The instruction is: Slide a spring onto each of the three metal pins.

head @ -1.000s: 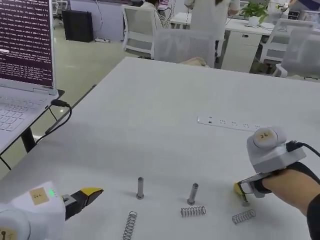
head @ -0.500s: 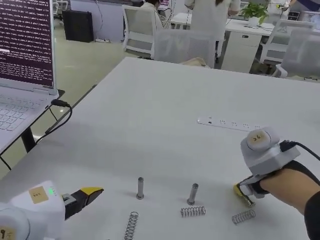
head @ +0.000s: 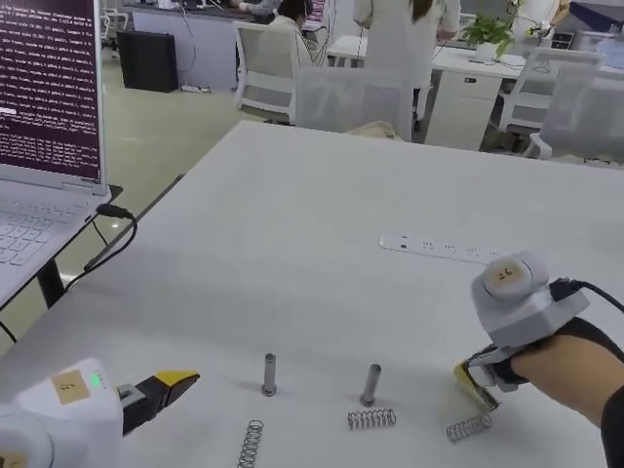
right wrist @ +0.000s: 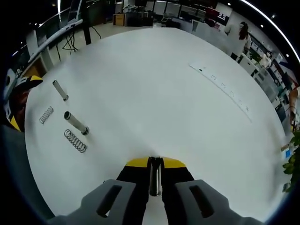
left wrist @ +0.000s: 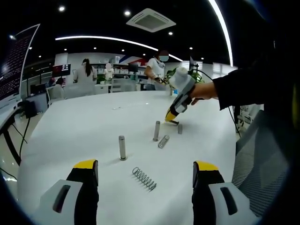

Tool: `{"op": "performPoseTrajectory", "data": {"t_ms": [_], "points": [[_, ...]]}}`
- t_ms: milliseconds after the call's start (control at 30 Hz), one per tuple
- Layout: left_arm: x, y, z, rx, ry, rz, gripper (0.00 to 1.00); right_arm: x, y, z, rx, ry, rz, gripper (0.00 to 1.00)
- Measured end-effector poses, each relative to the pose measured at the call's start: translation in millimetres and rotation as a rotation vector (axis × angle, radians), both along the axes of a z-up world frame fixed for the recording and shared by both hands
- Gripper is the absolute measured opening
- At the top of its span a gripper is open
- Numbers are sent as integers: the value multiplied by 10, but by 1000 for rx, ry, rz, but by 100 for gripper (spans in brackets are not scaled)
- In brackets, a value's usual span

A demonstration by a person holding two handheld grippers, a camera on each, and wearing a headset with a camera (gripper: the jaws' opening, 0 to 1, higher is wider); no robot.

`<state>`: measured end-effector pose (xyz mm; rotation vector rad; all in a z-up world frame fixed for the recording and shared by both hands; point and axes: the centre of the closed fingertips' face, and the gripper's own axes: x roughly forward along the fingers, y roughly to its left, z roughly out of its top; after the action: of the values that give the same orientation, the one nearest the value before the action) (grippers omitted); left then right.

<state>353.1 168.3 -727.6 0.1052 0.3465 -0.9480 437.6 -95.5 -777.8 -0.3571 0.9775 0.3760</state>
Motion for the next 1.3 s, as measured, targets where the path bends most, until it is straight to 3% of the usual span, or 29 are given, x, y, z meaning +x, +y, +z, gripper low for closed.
{"op": "performPoseTrajectory", "data": {"t_ms": [467,1300], "points": [[-48,-56,116,6,-26,-25,80,-158,25,230,92,-76,-32,5],[-102,-97,206,16,-49,-48,79,-350,125,327,200,-142,-54,6]]}}
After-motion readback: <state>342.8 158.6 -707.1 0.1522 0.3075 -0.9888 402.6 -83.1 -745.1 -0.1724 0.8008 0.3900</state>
